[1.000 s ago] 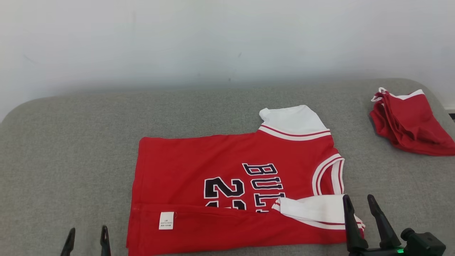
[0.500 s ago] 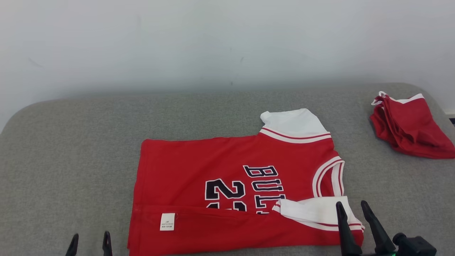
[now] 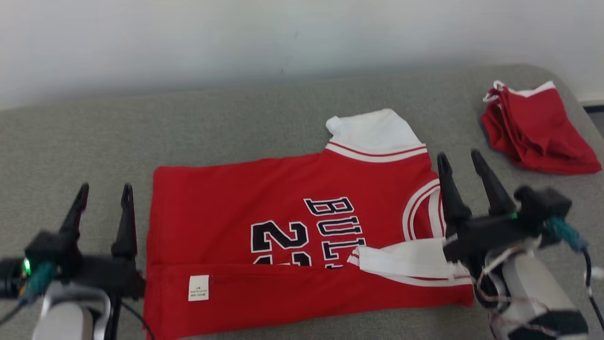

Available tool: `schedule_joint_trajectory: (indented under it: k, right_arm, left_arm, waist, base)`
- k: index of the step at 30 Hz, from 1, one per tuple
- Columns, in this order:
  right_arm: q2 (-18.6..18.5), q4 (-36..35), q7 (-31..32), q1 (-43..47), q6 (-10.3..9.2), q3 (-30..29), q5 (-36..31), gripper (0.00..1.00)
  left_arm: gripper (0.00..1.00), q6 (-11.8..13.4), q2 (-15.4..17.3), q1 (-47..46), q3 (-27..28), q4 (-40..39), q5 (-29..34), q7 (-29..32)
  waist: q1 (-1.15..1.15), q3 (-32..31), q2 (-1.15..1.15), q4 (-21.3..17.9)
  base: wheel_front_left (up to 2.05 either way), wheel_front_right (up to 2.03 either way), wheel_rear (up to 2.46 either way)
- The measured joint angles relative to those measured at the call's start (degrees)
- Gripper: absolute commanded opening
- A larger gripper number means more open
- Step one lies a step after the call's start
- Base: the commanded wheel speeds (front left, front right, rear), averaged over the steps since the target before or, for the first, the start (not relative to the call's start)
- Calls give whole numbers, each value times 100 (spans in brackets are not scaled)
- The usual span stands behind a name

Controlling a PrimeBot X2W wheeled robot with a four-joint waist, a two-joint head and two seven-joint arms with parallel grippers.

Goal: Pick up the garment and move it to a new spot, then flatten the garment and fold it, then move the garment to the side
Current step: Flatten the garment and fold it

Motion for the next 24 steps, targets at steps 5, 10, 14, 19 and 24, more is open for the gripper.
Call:
schedule_joint_trajectory:
  k: [5,10,14,19,24]
  right_arm:
    - [-91,637,122,-1216,0,310,188,100]
    - [-105,1307,81,-2235,0,609,374,100]
    - [-107,1806,-15,-2731,0,886,487,100]
    - [-94,2170,-113,-3071,0,1169,645,100]
    - [-121,2376,-137,-3185,0,1357,808,100]
  left_arm:
    - [100,-9,307,-1061,-232,627,-420,533]
    - [100,-36,616,-1849,-589,1282,-851,1040]
    - [100,-36,844,-2232,-772,1853,-1090,1372]
    - [100,-37,969,-2542,-850,2449,-1246,1530]
    - [100,-44,960,-2748,-1000,2814,-1390,1542]
  waist:
    - [0,414,0,-140]
    - [1,828,0,-294]
    - [1,1106,1,-428]
    - [1,1369,1,-579]
    - [1,1528,1,-676]
  base:
    - [0,0,0]
    - [0,0,0]
    - [0,0,0]
    - [0,0,0]
    - [0,0,0]
